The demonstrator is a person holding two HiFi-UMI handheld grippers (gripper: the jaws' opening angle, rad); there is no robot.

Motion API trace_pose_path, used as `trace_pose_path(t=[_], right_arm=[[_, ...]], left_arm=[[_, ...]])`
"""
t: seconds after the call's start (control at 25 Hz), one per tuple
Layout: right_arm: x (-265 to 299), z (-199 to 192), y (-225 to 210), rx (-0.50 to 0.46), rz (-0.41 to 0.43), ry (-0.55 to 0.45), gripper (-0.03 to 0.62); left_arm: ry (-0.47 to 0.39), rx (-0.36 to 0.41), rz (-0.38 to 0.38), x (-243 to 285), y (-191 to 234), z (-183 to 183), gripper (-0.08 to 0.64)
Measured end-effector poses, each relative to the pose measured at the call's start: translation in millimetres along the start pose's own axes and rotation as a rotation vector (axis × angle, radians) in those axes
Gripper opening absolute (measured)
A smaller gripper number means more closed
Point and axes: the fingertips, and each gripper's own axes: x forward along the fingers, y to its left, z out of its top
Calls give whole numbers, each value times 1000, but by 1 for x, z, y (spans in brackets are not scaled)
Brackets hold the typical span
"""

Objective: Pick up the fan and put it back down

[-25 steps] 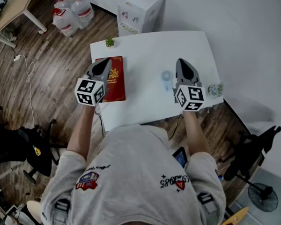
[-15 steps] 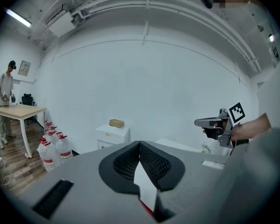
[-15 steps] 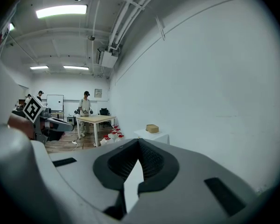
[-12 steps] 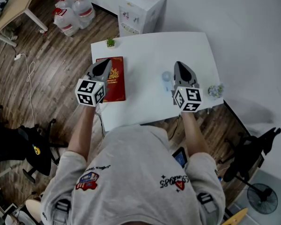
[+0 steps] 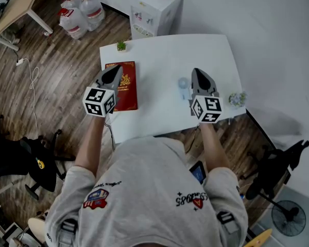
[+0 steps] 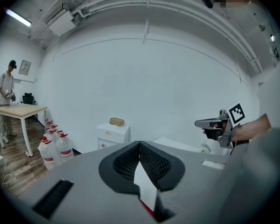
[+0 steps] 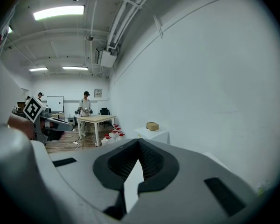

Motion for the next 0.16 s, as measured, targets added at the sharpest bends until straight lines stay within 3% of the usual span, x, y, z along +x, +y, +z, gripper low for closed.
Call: trace_pose_path(t=[0.16], right_arm=[[0,-2,-1,0,6,5,2]], left_arm=[[0,-1,2,1,-2,0,5]])
